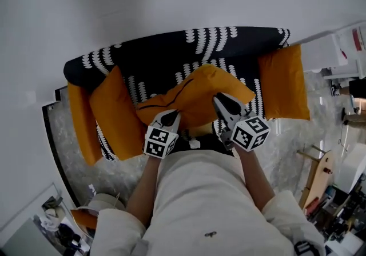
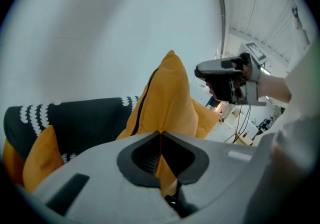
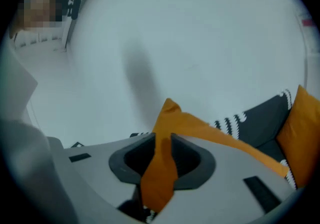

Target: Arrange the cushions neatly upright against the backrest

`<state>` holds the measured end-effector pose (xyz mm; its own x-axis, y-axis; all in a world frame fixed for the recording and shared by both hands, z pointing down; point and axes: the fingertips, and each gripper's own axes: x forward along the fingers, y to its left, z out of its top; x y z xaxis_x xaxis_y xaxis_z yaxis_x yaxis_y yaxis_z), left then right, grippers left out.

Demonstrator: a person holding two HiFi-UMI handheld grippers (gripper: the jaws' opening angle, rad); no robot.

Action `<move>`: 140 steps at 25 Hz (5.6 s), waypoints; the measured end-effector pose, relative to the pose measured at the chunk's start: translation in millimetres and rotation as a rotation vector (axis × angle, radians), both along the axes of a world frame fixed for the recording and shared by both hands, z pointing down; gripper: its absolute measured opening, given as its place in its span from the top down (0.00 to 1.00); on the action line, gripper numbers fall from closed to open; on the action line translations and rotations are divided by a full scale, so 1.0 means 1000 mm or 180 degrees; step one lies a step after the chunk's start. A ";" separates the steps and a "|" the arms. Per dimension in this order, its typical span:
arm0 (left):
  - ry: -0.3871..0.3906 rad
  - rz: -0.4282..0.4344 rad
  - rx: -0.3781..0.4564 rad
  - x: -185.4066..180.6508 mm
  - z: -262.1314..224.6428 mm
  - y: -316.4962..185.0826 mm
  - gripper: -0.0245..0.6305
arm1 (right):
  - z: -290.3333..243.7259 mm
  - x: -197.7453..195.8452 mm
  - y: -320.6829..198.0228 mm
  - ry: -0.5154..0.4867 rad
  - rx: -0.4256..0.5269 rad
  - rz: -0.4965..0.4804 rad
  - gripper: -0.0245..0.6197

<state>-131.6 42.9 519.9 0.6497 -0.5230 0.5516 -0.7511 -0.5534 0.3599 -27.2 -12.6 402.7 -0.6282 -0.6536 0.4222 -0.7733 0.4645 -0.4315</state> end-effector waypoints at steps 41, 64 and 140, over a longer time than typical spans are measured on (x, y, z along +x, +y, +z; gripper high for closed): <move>0.0274 -0.1360 -0.0647 0.129 0.042 0.028 0.71 | 0.122 0.206 -0.042 -0.0073 -0.1064 -0.0596 0.83; -0.0451 -0.2510 -0.1454 -0.013 0.140 0.065 0.85 | 0.171 0.300 -0.029 0.0249 -0.1316 -0.0182 0.80; -0.0131 -0.3362 -0.0857 -0.053 0.054 0.086 0.88 | 0.160 0.220 -0.047 0.0046 -0.0953 -0.0389 0.74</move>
<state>-184.6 129.1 573.8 -0.0779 -0.6651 0.7426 -0.8154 0.4711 0.3364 192.5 -60.0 562.6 -0.6869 -0.4191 0.5937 -0.7267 0.4084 -0.5524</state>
